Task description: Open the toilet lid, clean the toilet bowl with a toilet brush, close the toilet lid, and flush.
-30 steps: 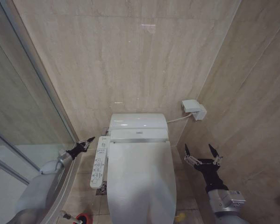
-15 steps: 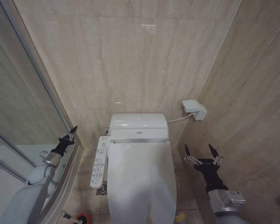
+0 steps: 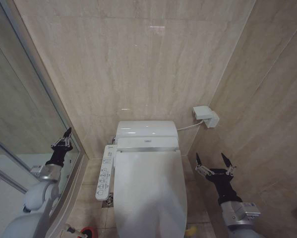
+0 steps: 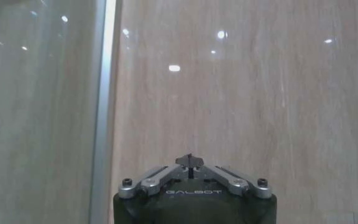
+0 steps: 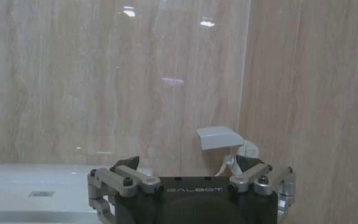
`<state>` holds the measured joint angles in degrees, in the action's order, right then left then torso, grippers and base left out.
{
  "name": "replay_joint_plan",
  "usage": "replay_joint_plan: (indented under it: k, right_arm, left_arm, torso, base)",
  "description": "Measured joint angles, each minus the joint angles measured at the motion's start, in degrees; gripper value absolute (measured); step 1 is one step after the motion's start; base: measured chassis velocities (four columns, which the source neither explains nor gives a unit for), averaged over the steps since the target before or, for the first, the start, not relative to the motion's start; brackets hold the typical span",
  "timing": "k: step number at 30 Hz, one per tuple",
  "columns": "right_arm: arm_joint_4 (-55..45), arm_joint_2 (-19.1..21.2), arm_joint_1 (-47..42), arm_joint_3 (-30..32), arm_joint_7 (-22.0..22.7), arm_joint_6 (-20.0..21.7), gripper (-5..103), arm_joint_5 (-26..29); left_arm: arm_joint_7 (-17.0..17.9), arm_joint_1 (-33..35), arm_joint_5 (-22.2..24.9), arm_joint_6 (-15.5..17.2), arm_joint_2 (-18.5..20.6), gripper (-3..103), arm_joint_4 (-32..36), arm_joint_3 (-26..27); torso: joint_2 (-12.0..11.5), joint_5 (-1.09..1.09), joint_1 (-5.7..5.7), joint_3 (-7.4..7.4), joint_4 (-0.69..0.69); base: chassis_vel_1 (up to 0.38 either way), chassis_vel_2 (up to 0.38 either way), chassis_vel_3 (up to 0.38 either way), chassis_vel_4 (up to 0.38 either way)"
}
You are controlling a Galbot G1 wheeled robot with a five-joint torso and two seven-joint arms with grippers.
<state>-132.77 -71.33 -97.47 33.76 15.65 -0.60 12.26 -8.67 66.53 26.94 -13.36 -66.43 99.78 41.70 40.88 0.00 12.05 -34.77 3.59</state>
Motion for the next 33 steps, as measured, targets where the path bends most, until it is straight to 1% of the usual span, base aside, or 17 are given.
replay_joint_plan:
  k: [2,3,7,8,11,15,17,22,23,26,27,28,29,33]
  right_arm:
    - [0.0,0.0,0.0,0.0,0.0,0.0,100,0.0]
    - [0.0,0.0,0.0,0.0,0.0,0.0,100,0.0]
    - [0.0,0.0,0.0,0.0,0.0,0.0,100,0.0]
    - [0.0,0.0,0.0,0.0,0.0,0.0,100,0.0]
    - [0.0,0.0,0.0,0.0,0.0,0.0,100,0.0]
    - [0.0,0.0,0.0,0.0,0.0,0.0,100,0.0]
    - [0.0,0.0,0.0,0.0,0.0,0.0,100,0.0]
    - [0.0,0.0,0.0,0.0,0.0,0.0,100,0.0]
    - [0.0,0.0,0.0,0.0,0.0,0.0,100,0.0]
    - [0.0,0.0,0.0,0.0,0.0,0.0,100,0.0]
    - [0.0,0.0,0.0,0.0,0.0,0.0,100,0.0]
    - [0.0,0.0,0.0,0.0,0.0,0.0,100,0.0]
    - [0.0,0.0,0.0,0.0,0.0,0.0,100,0.0]
    - [0.0,0.0,0.0,0.0,0.0,0.0,100,0.0]
  left_arm:
    - [1.04,3.08,0.0,0.74,-0.64,0,3.83,1.62]
    - [1.04,3.08,0.0,0.74,-0.64,0,3.83,1.62]
    - [2.54,7.28,0.29,1.08,-1.55,0,8.31,3.48]
    - [2.54,7.28,0.29,1.08,-1.55,0,8.31,3.48]
    - [3.44,10.42,0.62,1.81,-3.2,0,11.9,4.02]
    - [3.2,12.89,0.62,1.61,-4.16,0,14.3,4.0]
    - [2.18,14.7,0.76,0.95,-4.17,0,15.77,3.98]
    - [1.41,17.38,1.16,0.18,-3.91,0,17.62,4.17]
    - [1.38,18.38,1.31,0.06,-3.93,11,18.27,4.2]
    - [1.99,21.69,1.31,0.18,-4.6,11,20.19,4.21]
    - [1.99,21.69,1.31,0.18,-4.6,11,20.19,4.21]
    - [2.81,23.04,1.3,0.58,-4.86,11,21.08,4.18]
    - [3.3,23.94,1.31,0.92,-5.02,37,21.65,4.15]
    - [3.77,27.27,1.22,1.49,-5.48,37,24.15,4.15]
  torso:
    - [0.0,0.01,0.0,0.0,0.0]
    - [0.0,0.01,0.0,0.0,0.0]
    - [-0.01,0.01,0.0,0.0,0.0]
    - [-0.01,0.01,0.0,0.0,0.0]
    - [-0.01,0.01,0.0,0.0,0.0]
    - [-0.01,0.0,0.0,0.0,0.01]
    - [-0.01,0.0,0.0,0.0,0.01]
    - [-0.01,0.01,0.0,0.0,0.0]
    - [-0.01,0.0,0.0,0.0,0.01]
    - [-0.01,0.0,0.0,0.0,0.01]
    - [-0.01,0.0,0.0,0.0,0.01]
    - [-0.01,0.0,0.0,0.0,0.01]
    - [-0.01,0.01,0.0,0.0,0.0]
    - [-0.01,0.0,0.0,0.0,0.0]
  base:
    - [0.0,0.0,0.0,0.0]
    - [0.0,0.0,0.0,0.0]
    - [0.0,0.0,0.0,0.0]
    - [0.0,0.0,0.0,0.0]
    - [0.0,0.0,0.0,0.0]
    - [0.0,0.0,0.0,0.0]
    - [0.0,0.0,0.0,0.0]
    - [0.0,0.0,0.0,0.0]
    - [0.0,0.0,0.0,0.0]
    - [0.0,0.0,0.0,0.0]
    - [0.0,0.0,0.0,0.0]
    - [0.0,0.0,0.0,0.0]
    - [0.0,0.0,0.0,0.0]
    - [0.0,0.0,0.0,0.0]
